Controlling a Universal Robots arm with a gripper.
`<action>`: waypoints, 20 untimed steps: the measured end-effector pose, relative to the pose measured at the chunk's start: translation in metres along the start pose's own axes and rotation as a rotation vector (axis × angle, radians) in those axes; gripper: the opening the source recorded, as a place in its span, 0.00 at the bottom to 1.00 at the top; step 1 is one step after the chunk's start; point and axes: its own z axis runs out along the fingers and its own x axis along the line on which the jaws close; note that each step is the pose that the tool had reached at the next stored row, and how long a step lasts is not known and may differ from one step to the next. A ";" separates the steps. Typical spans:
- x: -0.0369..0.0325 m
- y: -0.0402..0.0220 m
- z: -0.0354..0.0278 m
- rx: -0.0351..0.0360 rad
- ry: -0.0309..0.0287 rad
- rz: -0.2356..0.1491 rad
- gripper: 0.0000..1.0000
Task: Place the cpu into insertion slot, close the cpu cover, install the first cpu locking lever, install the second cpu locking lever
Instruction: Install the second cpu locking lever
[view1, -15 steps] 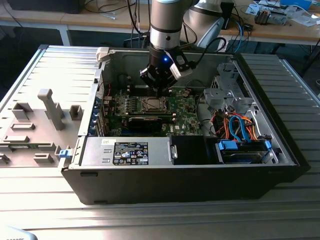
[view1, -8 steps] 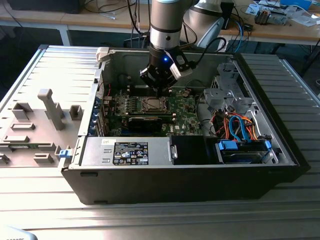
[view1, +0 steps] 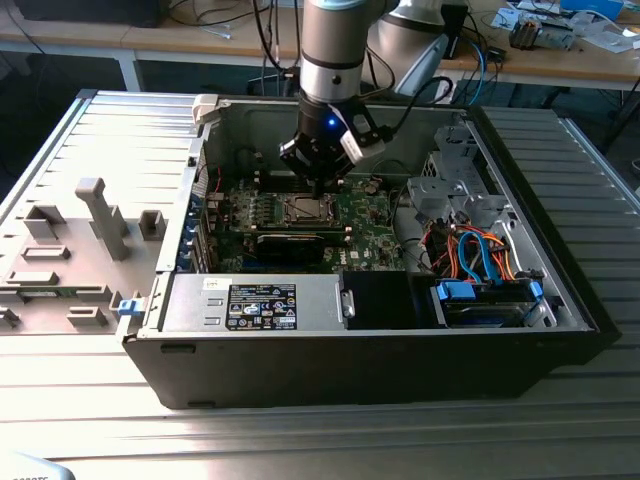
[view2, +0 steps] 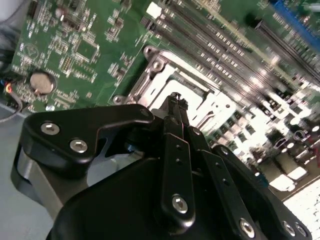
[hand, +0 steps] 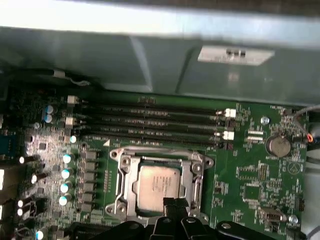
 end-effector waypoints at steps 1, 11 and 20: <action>0.0005 -0.0052 0.0002 -0.0024 -0.0003 0.000 0.11; 0.0042 -0.0336 0.0012 -0.0916 -0.0084 -0.001 0.11; 0.0217 -0.0554 0.0042 -0.1532 -0.0140 -0.002 0.11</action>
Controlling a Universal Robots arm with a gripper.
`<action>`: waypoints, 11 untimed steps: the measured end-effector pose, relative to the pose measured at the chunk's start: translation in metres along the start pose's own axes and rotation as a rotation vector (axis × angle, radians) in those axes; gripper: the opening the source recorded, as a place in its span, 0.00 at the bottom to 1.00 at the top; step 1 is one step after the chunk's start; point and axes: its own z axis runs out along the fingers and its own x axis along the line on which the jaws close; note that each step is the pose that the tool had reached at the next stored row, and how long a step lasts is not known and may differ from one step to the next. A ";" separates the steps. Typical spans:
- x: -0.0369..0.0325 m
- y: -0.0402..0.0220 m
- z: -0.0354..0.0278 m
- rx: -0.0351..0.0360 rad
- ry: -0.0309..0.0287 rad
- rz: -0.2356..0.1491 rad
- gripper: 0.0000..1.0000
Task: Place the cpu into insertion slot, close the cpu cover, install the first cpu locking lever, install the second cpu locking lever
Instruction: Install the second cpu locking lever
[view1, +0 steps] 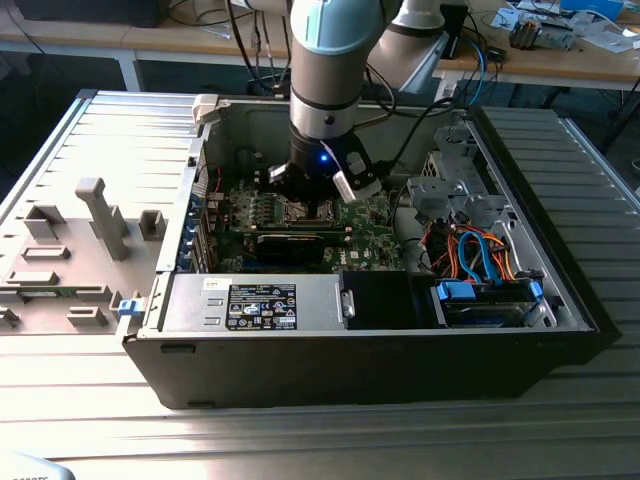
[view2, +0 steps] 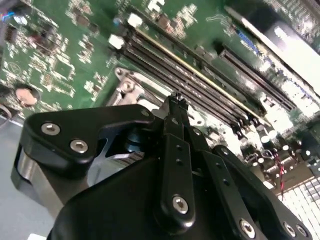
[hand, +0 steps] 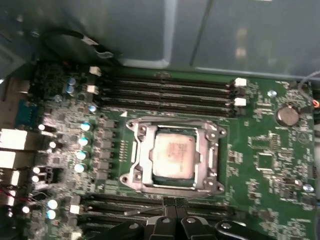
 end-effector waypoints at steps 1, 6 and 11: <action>0.0032 0.0001 0.0008 -0.0058 -0.0005 0.000 0.11; 0.0155 -0.0040 0.0069 -0.0165 -0.0013 -0.002 0.11; 0.0280 -0.0067 0.0134 -0.0311 -0.0003 -0.017 0.11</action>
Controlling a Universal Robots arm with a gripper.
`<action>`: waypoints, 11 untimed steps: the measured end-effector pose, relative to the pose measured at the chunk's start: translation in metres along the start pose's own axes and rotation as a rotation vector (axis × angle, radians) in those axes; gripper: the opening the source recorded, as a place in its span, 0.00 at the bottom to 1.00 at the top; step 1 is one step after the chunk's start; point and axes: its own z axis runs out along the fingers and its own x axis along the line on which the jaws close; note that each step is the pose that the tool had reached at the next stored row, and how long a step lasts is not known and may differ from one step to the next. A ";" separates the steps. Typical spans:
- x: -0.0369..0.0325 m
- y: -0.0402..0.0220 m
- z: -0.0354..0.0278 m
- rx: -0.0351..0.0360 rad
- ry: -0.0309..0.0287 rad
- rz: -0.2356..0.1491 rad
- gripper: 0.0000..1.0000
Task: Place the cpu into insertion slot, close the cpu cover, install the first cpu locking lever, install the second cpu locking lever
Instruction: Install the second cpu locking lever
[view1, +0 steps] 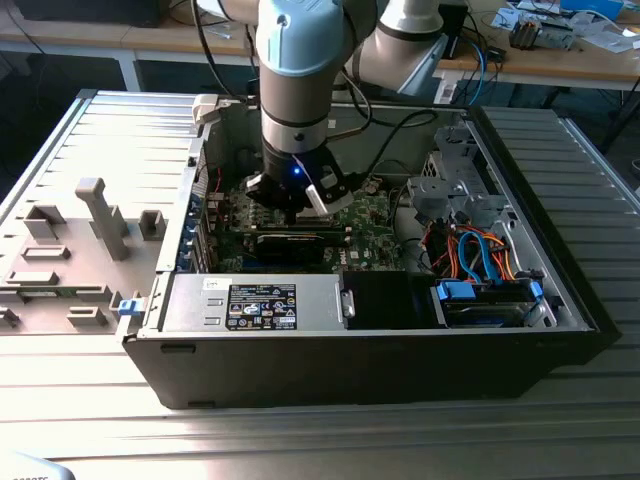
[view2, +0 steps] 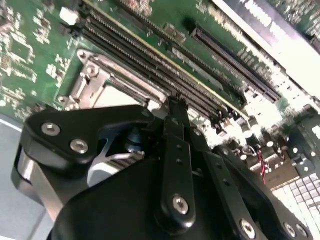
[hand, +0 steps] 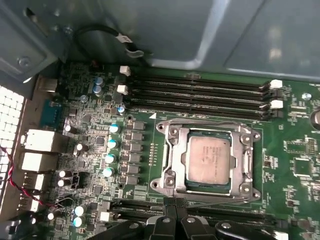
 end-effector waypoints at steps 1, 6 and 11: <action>0.0028 -0.0002 0.0020 -0.0061 0.0007 -0.008 0.11; 0.0101 0.0002 0.0060 -0.0101 0.0025 -0.020 0.11; 0.0111 0.0046 0.0126 -0.0140 0.0046 -0.035 0.11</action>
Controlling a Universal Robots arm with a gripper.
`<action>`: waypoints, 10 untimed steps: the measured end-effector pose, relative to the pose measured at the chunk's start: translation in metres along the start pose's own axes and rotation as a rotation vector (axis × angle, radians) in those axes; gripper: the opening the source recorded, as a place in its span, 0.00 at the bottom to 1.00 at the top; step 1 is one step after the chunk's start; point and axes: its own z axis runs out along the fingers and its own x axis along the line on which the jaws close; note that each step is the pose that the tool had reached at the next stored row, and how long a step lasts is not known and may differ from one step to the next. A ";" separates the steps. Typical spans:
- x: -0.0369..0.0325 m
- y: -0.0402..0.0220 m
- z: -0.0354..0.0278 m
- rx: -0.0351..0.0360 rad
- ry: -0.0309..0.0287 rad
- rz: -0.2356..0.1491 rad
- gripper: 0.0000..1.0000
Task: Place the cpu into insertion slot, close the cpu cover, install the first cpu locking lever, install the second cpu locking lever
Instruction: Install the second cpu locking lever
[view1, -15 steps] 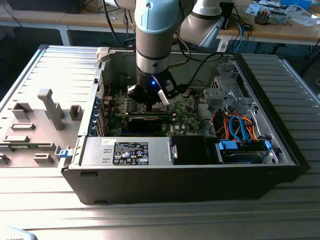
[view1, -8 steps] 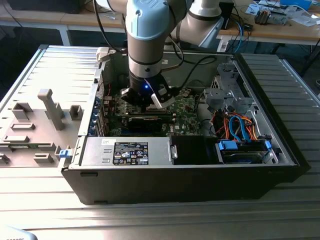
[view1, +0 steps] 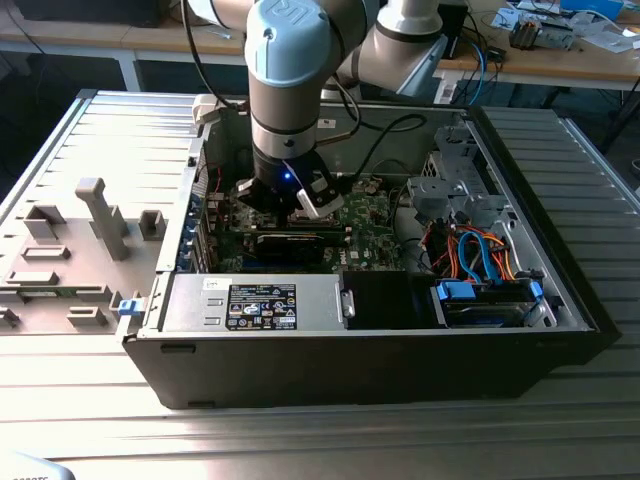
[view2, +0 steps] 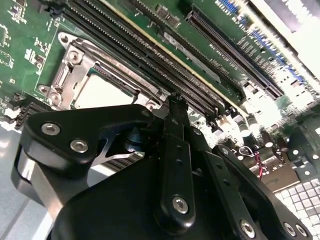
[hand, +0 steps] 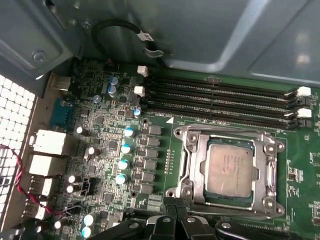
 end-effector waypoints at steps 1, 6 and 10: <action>0.0001 0.0003 0.0010 -0.0015 0.0001 -0.001 0.11; 0.0009 -0.0003 0.0058 -0.0159 -0.0012 -0.006 0.11; 0.0014 -0.0008 0.0085 -0.0196 -0.0007 -0.011 0.11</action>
